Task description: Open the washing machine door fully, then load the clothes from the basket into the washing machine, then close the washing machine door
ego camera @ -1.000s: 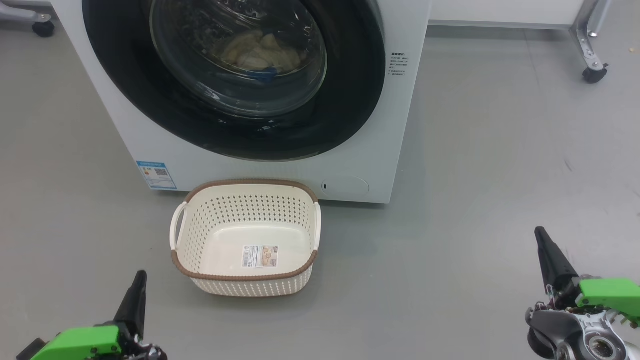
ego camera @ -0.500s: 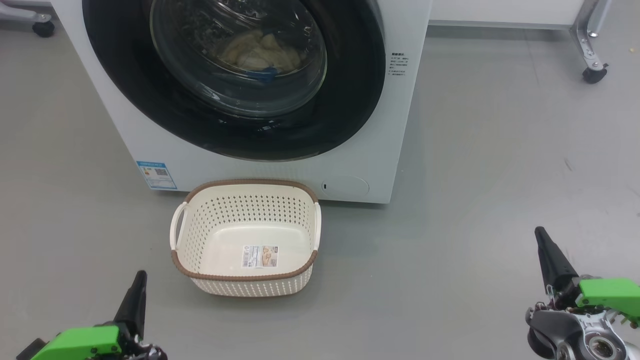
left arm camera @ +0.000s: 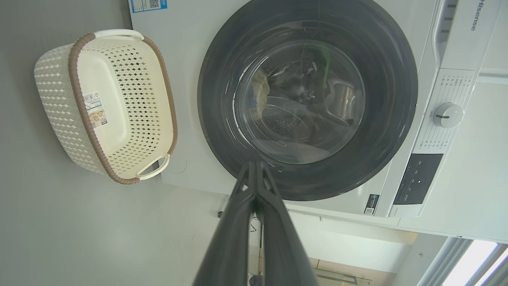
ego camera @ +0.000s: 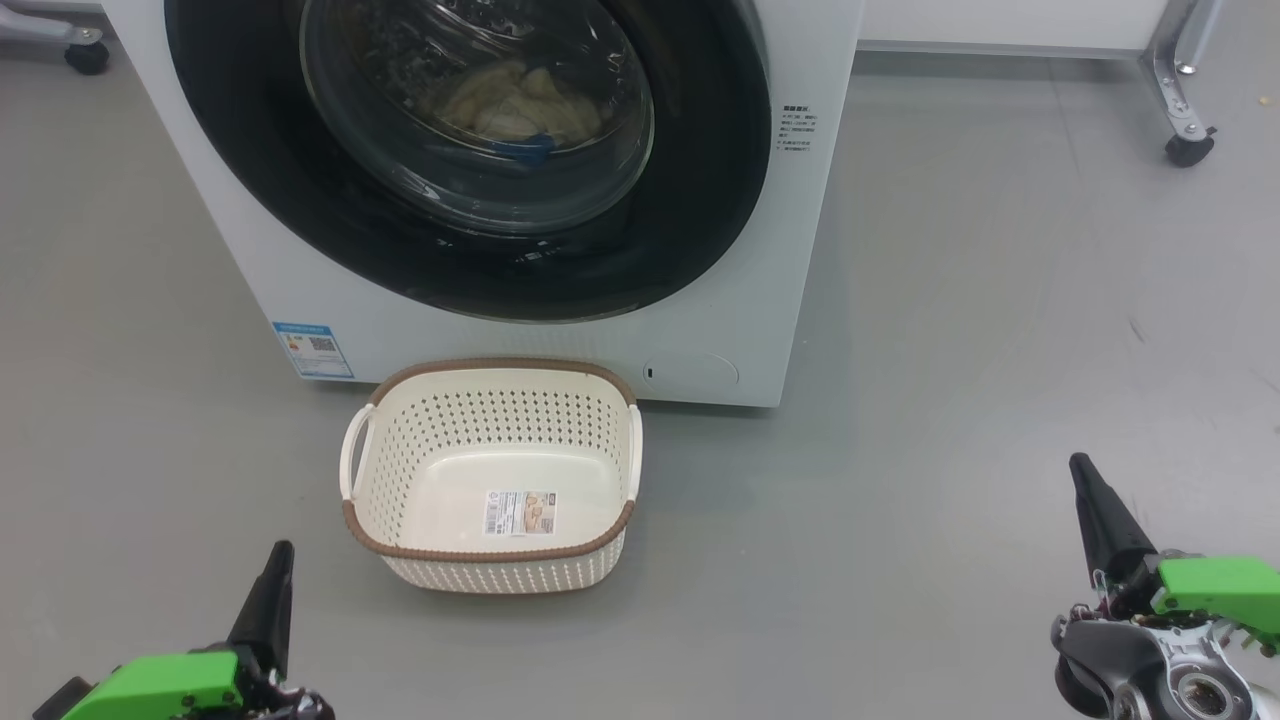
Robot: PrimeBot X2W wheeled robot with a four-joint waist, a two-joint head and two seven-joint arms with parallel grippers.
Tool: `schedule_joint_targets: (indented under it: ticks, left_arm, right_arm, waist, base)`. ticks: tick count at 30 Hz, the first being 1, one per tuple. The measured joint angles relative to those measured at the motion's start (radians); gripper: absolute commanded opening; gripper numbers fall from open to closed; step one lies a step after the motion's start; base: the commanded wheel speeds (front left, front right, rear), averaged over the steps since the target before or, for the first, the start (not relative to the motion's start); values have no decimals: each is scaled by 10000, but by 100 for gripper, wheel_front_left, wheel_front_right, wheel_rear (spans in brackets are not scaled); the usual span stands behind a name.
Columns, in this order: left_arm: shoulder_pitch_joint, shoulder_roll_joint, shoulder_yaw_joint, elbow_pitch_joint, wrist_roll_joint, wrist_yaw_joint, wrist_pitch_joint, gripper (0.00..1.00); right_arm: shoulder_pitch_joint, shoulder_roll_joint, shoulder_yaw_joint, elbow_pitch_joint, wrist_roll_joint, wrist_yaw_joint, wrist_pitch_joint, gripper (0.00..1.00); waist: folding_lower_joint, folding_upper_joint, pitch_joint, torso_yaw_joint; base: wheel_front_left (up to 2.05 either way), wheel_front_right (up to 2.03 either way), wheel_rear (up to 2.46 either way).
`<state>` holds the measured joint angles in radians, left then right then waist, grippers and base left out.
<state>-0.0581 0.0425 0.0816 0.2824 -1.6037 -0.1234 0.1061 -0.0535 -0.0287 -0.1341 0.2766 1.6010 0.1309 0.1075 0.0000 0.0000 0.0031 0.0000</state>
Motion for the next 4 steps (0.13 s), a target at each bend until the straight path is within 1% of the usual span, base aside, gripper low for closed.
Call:
schedule_joint_targets:
  ticks: [4]
  left_arm:
    - [0, 0, 0, 0, 0, 0, 2, 0]
  right_arm:
    - [0, 0, 0, 0, 0, 0, 0, 0]
  waist:
    - [0, 0, 0, 0]
  base:
    - [0, 0, 0]
